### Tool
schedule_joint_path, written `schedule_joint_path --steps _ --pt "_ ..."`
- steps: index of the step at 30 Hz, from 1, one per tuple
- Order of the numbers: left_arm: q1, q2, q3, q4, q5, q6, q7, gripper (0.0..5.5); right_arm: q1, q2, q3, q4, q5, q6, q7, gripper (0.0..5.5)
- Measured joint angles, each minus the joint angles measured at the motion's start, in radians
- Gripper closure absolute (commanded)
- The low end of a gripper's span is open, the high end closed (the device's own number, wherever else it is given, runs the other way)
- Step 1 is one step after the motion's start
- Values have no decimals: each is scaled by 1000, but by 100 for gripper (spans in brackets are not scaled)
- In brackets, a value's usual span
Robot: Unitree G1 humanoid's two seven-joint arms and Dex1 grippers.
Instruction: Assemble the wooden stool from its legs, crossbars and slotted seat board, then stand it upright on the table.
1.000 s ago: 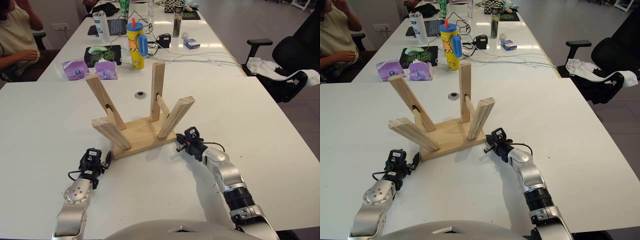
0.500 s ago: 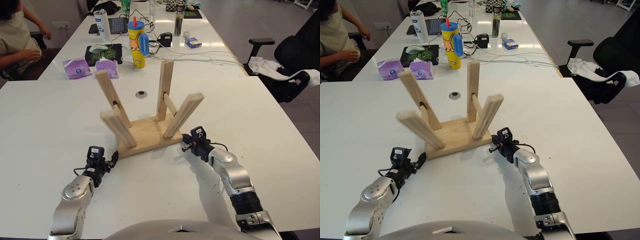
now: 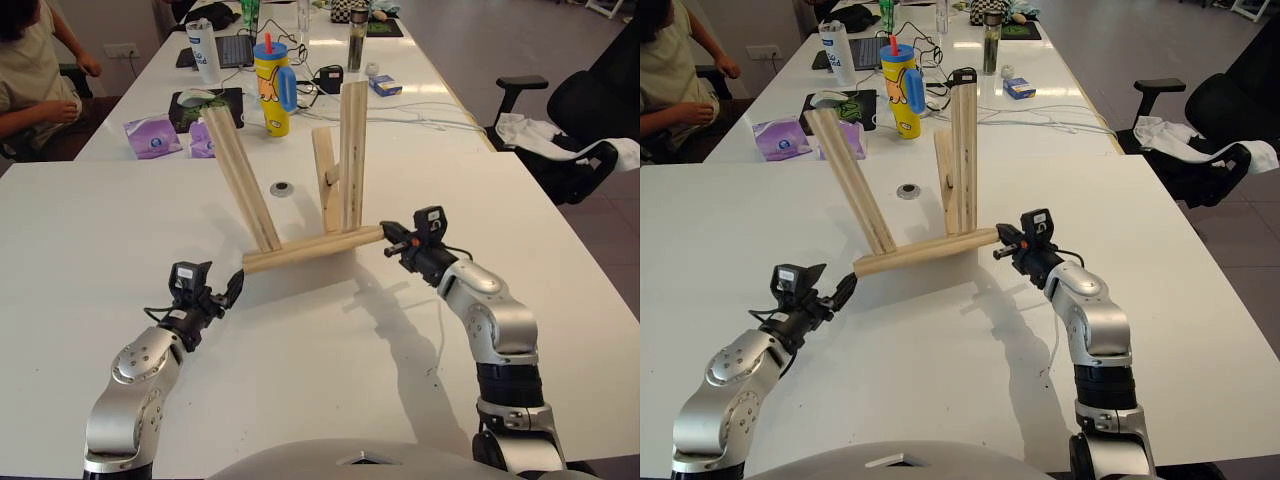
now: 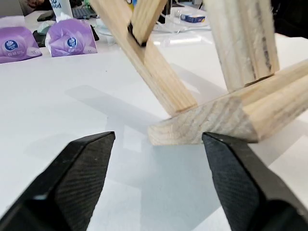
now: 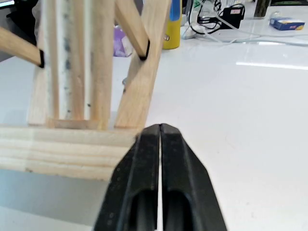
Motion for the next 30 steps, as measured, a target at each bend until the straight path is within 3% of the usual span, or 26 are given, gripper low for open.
schedule_joint_path --steps 6,11,22,30 --pt "-56 -11 12 -30 -44 82 27 209 -54 34 -28 55 14 -32 -70 548" --pt "-50 1 -51 -35 -74 73 -41 209 -80 29 -50 203 -42 -82 -153 548" --pt "-76 209 -114 155 -14 -195 -363 209 -73 -2 -104 360 -55 -168 -203 548" --pt "-248 194 -219 381 56 -344 -445 209 -100 -1 -80 433 -67 -197 -200 548"
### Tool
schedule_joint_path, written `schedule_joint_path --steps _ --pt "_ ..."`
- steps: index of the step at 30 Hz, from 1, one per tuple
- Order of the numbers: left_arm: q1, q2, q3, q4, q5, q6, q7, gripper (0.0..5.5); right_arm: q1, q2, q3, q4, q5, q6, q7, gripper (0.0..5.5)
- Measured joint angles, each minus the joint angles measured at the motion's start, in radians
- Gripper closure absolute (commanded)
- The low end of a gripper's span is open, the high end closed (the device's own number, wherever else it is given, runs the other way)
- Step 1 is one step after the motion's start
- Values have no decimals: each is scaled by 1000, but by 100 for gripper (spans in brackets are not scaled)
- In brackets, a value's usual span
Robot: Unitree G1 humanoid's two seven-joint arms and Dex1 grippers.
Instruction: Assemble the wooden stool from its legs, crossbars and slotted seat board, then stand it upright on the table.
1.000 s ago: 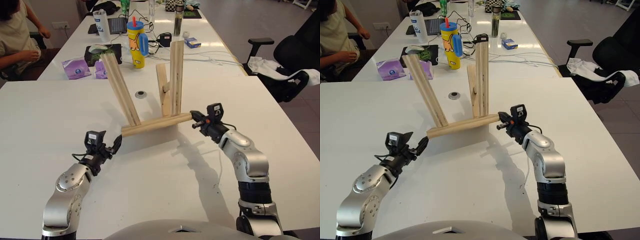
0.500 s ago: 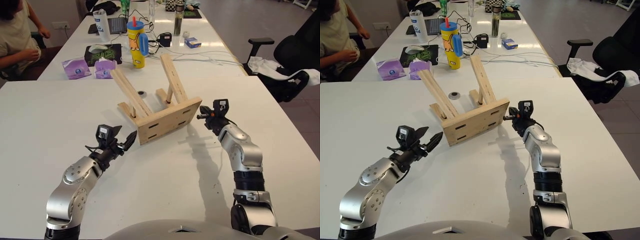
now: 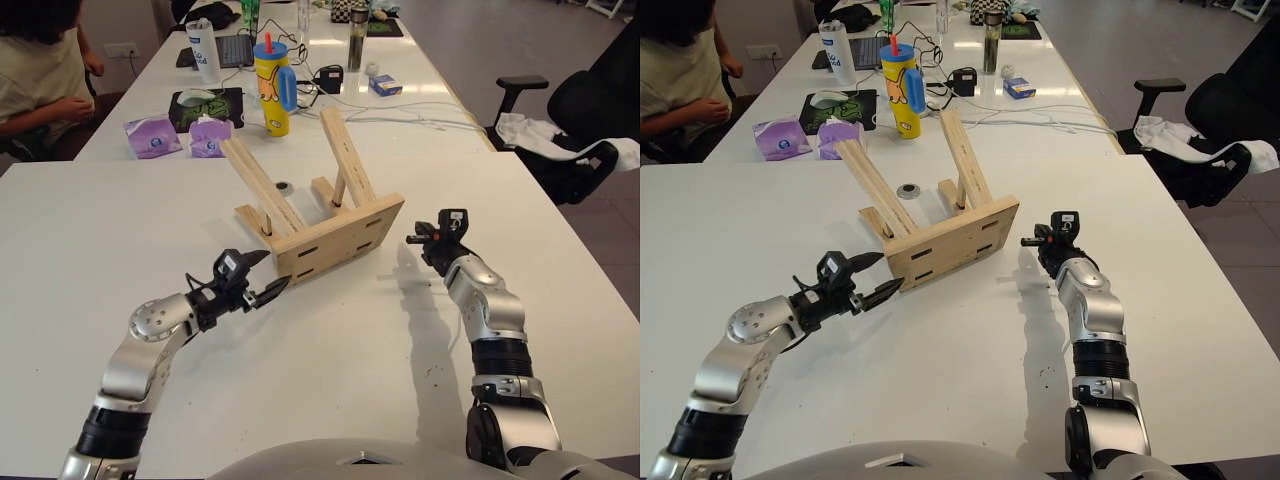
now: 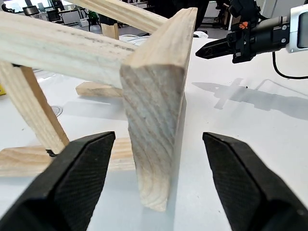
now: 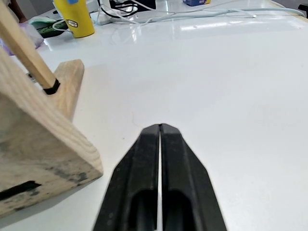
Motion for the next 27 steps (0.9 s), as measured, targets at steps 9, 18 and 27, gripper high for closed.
schedule_joint_path --steps 9,18,27 --pt "-56 4 -58 122 45 -67 -77 317 -57 28 46 46 -14 -13 12 550" --pt "-95 -9 -78 177 64 -112 -93 420 -47 32 54 83 -28 -27 9 550" --pt "-188 -171 92 -29 -331 340 133 420 -46 49 29 167 -3 44 14 550"
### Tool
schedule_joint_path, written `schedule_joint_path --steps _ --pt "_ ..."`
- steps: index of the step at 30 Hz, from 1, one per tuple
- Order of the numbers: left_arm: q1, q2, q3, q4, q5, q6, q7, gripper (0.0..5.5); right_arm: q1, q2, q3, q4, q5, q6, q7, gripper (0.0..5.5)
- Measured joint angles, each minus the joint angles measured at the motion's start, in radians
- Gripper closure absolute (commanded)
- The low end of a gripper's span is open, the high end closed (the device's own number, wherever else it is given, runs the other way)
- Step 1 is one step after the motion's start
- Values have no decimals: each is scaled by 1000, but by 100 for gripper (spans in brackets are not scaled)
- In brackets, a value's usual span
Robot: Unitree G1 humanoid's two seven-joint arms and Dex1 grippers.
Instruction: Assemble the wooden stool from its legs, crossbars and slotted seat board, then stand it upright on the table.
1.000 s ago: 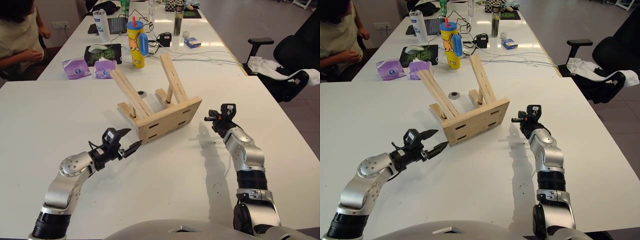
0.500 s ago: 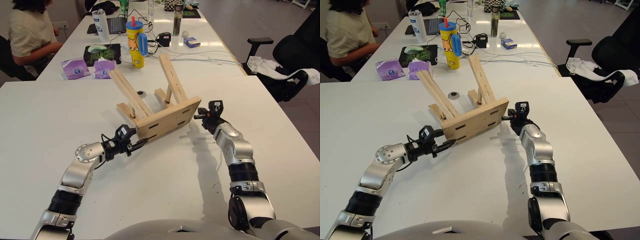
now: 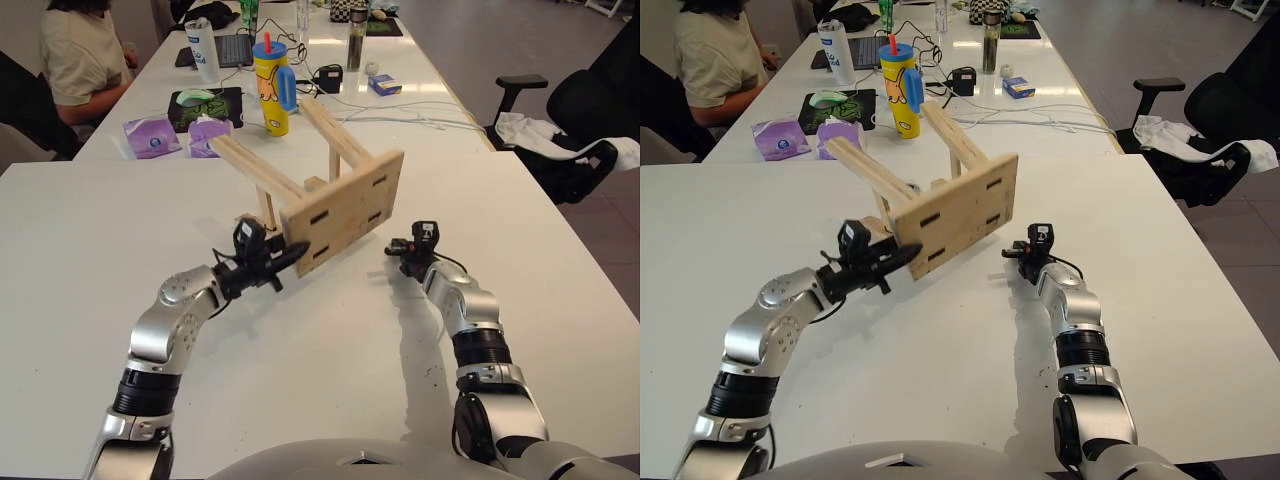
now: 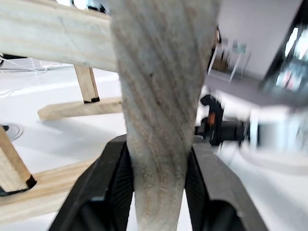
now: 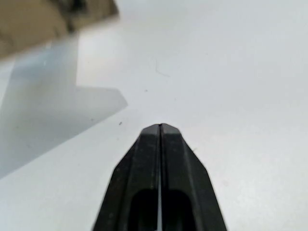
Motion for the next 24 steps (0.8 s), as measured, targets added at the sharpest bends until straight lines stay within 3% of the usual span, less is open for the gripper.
schedule_joint_path --steps 9,12,15,18,23,24 --pt "-357 -87 220 184 -599 121 649 420 -1 49 -28 -9 59 25 1 550" --pt "-531 -116 379 323 -753 42 924 420 -24 88 -86 -13 128 83 -22 550" --pt "-591 -140 554 411 -825 -97 1079 420 -60 107 -142 -3 186 147 -58 550" --pt "-525 -161 657 444 -815 -205 1102 420 -81 107 -169 9 199 179 -86 550" --pt "-448 -170 644 403 -799 -196 1029 420 -105 114 -148 37 194 186 -84 550" --pt "-435 -175 636 388 -793 -197 1016 383 -106 114 -140 40 192 185 -84 550"
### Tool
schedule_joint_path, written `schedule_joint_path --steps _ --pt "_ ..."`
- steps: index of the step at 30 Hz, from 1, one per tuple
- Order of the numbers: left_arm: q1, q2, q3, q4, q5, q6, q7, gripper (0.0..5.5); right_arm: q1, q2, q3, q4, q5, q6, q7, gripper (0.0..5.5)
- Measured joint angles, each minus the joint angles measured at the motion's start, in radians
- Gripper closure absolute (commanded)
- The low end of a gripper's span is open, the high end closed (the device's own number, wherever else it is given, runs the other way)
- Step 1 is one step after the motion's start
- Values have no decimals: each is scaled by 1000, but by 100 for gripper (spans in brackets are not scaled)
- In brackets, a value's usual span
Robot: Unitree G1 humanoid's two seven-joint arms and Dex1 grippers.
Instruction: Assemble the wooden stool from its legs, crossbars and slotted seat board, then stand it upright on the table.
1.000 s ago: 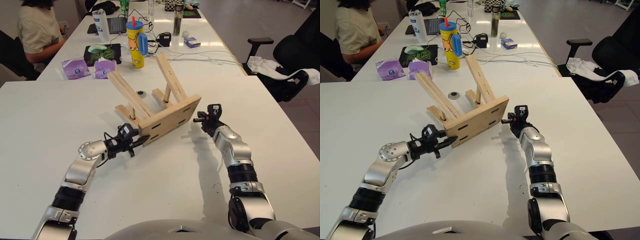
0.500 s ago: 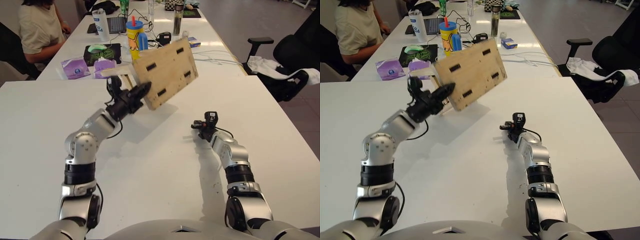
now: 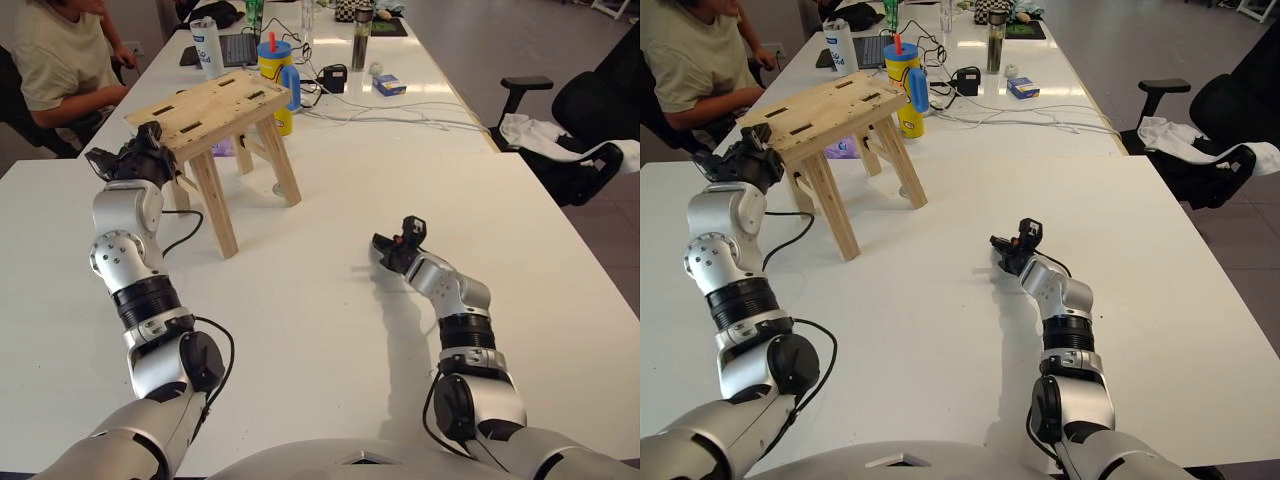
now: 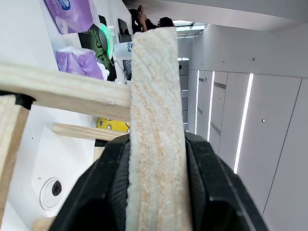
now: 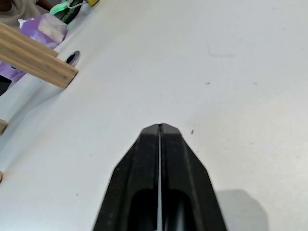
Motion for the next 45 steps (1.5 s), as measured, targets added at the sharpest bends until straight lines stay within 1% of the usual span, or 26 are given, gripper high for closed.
schedule_joint_path --steps 2,6,10,14,17,19,21,23,24,27,29,31,33,35,37,39,43,45 --pt "14 -4 -20 -25 32 3 -13 357 0 -1 6 3 -8 -3 2 550" --pt "42 -43 -24 -60 38 -6 -38 287 -1 -6 22 8 -17 -11 3 550" --pt "82 -75 -43 -152 63 -30 -69 229 -1 -8 37 8 -18 -10 11 550" --pt "171 -116 -50 -271 58 -49 -106 166 0 -19 45 7 -18 2 20 550" --pt "253 -131 -54 -390 3 -35 -121 163 0 -29 52 6 -19 11 29 550" --pt "333 -117 -70 -476 -11 -4 -146 163 3 -37 53 1 -19 18 32 550" --pt "469 -71 -118 -541 31 52 -217 163 10 -41 53 -8 -18 20 36 550" --pt "668 32 -248 -568 169 131 -388 163 17 -45 57 -15 -19 23 36 550" --pt "735 76 -309 -570 237 145 -477 163 18 -46 59 -16 -19 22 37 550" --pt "819 184 -462 -553 417 123 -717 163 19 -46 64 -14 -22 15 38 550" --pt "808 247 -578 -490 575 40 -870 163 19 -47 70 -9 -33 3 42 550" --pt "744 277 -670 -354 721 -64 -1005 163 19 -52 92 4 -54 -17 53 550" --pt "633 292 -712 -177 837 -162 -1108 163 16 -60 125 17 -80 -41 70 550" --pt "498 301 -722 11 915 -250 -1143 163 12 -62 142 23 -94 -57 83 550" --pt "367 327 -741 221 1018 -329 -1116 163 8 -59 150 29 -96 -69 92 550" --pt "290 359 -767 365 1094 -382 -1073 163 7 -56 162 32 -96 -76 98 550" --pt "77 489 -828 732 1304 -447 -823 163 7 -55 191 37 -98 -90 112 550" --pt "-56 571 -873 929 1449 -471 -662 163 7 -54 213 38 -109 -89 118 550"
